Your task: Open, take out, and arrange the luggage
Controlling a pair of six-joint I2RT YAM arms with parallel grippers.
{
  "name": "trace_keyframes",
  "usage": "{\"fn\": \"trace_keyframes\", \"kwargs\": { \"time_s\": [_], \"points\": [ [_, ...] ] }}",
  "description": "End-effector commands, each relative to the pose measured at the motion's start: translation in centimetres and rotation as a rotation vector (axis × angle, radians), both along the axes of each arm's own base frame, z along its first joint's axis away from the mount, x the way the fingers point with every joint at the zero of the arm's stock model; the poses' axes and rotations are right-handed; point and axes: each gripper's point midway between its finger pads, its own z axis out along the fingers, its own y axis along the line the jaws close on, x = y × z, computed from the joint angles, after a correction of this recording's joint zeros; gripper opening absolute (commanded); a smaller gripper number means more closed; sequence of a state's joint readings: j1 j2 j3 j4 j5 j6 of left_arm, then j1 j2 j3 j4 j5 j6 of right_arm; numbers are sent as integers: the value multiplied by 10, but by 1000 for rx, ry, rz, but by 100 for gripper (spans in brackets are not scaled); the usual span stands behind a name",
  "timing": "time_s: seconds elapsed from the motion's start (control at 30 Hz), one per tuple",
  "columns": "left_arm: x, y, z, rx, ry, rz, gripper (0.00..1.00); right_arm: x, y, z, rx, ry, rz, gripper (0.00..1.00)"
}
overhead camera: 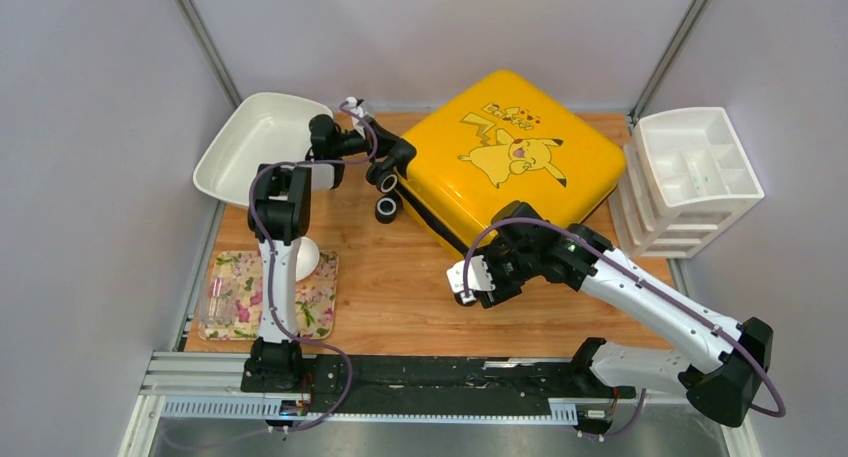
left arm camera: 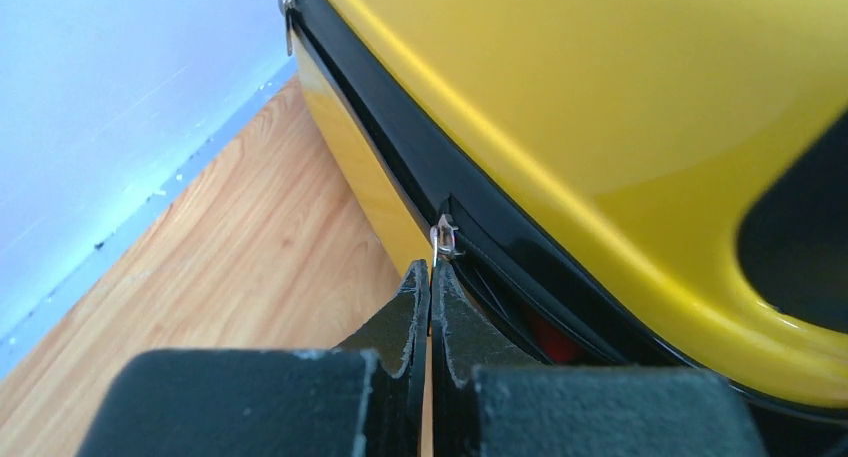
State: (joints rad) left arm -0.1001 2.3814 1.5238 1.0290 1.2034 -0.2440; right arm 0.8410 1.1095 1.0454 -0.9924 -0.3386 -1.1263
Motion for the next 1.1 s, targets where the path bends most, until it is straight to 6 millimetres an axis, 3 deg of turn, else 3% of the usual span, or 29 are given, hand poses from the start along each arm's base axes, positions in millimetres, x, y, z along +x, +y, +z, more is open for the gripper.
{"fn": "trace_keyframes", "kwargs": {
  "time_s": [0.0,0.1,0.13,0.17,0.2,0.23,0.27,0.3,0.33,0.4,0.43,0.5,0.53,0.6,0.63,0.67,0.7,0.8,0.83,0.87,0.97,1.03,1.07],
  "points": [
    [58,21,-8,27,-72,182,0,-40,-41,-12,-102,227,-183,0],
    [67,17,-16,50,-66,239,2,-39,-38,-11,-90,225,-181,0],
    [69,18,-10,41,-56,255,11,-39,-37,-11,-87,227,-180,0],
    [71,23,-8,39,-39,280,34,-37,-33,-8,-77,228,-179,0],
    [71,28,-10,43,-13,304,41,-37,-32,-6,-72,232,-184,20],
    [73,36,8,44,-27,340,45,-36,-30,-3,-66,237,-194,37],
    [77,50,4,66,24,404,65,-36,-29,0,-56,246,-217,53],
    [76,60,5,85,48,431,72,-33,-25,9,-31,242,-233,74],
    [75,69,25,108,16,460,76,-31,-25,13,-17,233,-256,83],
    [68,89,19,171,83,515,77,-27,-21,29,40,220,-310,92],
    [65,97,39,191,48,541,78,-24,-22,34,55,206,-339,92],
    [63,118,37,250,112,645,79,-22,-23,48,107,204,-404,94],
    [61,126,54,267,99,688,80,-18,-23,58,136,185,-440,94],
    [55,136,59,321,156,734,81,-16,-25,70,182,200,-524,94],
    [49,139,75,329,149,748,81,-11,-28,80,207,176,-577,94],
    [42,142,77,348,199,764,81,-6,-29,85,226,167,-622,94],
    [34,141,96,348,189,758,81,-3,-33,91,246,163,-674,95],
    [6,134,117,387,224,682,82,11,-48,108,329,163,-894,96],
    [-6,130,132,406,180,635,82,18,-59,111,382,212,-1029,96],
    [-28,116,141,411,207,520,82,24,-66,114,416,238,-1110,96],
    [-64,101,164,400,257,385,83,36,-95,108,482,373,-1425,93],
    [-80,94,167,418,285,351,83,46,-118,103,529,430,-1624,86],
    [-92,81,156,456,317,326,83,46,-124,98,543,478,-1717,84]
  ]
}}
